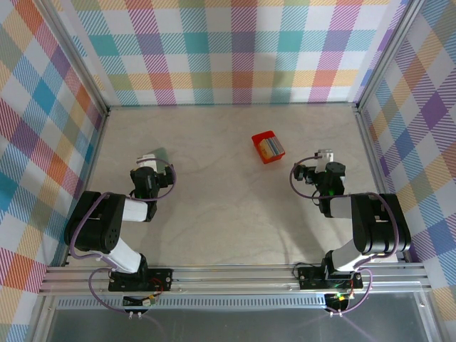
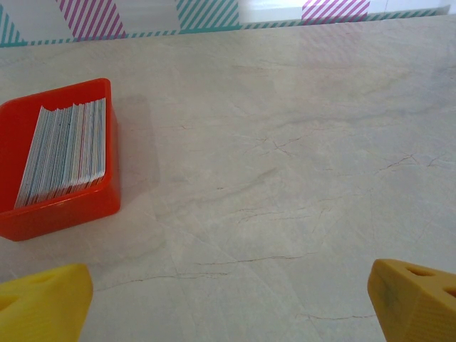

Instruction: Put the credit cards into the card holder

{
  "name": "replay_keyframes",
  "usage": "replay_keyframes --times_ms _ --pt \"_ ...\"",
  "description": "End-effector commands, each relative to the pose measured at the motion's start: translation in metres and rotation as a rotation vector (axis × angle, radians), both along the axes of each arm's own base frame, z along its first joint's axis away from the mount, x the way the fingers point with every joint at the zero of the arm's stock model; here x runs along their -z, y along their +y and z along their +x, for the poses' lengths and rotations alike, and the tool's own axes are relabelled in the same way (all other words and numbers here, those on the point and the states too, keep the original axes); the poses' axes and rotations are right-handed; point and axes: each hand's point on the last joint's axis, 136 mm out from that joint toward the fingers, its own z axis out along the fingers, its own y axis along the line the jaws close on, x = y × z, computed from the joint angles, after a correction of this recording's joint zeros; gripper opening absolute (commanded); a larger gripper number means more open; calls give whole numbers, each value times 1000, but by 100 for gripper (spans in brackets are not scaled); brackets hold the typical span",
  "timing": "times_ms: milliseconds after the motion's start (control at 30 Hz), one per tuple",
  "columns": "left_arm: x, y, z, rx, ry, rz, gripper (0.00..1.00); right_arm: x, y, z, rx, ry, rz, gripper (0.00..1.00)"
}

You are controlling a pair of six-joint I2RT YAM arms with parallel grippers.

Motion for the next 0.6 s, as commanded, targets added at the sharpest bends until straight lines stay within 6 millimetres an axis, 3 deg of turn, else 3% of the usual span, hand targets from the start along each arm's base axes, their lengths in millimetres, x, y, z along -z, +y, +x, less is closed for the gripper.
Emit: replay_keyframes --times_ms 0,567 --pt "-5 5 2 -22 -32 -8 100 -3 1 4 -10 -11 -1 99" --pt "-5 5 1 -21 -31 -8 100 -4 1 4 -11 -12 0 99"
